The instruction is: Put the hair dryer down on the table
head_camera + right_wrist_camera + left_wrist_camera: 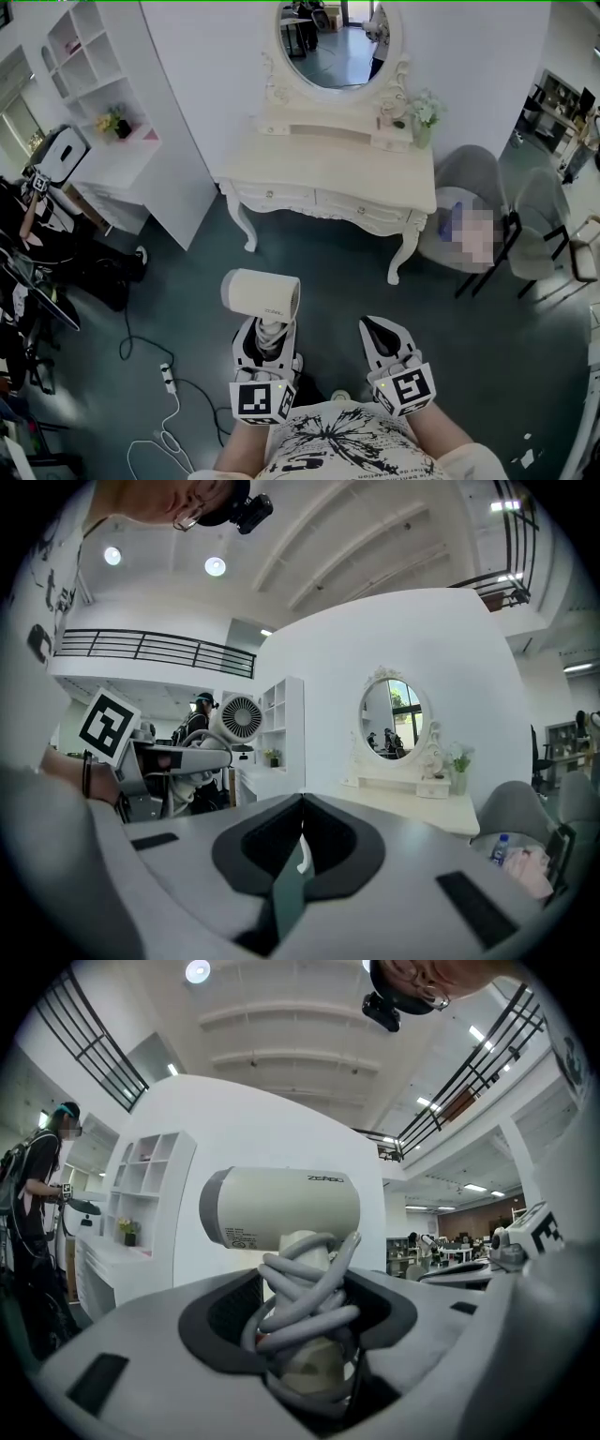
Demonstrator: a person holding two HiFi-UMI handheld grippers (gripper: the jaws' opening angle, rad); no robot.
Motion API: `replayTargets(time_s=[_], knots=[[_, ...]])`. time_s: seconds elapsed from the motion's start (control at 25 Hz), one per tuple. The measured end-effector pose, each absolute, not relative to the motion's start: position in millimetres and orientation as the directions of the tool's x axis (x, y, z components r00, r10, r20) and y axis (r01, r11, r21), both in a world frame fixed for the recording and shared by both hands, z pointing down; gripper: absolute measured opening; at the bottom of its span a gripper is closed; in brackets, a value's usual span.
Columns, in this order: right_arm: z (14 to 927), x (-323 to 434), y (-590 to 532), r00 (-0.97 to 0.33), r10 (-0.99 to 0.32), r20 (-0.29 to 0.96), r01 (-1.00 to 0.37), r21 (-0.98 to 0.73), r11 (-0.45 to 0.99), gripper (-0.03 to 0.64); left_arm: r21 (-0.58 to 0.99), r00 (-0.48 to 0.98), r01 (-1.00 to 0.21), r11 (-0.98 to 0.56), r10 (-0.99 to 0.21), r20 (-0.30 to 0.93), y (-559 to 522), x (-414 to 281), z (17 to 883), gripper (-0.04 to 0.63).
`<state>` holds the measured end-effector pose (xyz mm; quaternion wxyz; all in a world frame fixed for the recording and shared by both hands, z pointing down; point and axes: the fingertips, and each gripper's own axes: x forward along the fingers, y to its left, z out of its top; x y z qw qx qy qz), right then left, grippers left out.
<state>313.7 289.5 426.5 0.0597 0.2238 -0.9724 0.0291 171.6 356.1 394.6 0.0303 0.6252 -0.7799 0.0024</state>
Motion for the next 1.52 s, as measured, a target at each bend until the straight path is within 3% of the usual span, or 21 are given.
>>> replayTargets(time_s=[0.4,1.0,1.52], knots=[[426,247,247,-0.872,-0.471,0.135,-0.478,-0.028,0.878,0.018,0.013,-0.181,-0.983,0.181,-0.982,0.045,314,103,396,0.252],[408,96,177,-0.81,-0.57,0.135,-0.579,-0.04,0.814,0.018,-0.019,-0.055,-0.998,0.055,-0.998,0.041,229,-55,380,0.252],[435,37,107,-0.821,-0.548,0.158,-0.563,-0.067,0.824,0.018,0.018,-0.11,-0.994,0.111,-0.991,0.082,174,-117,414,0.252]])
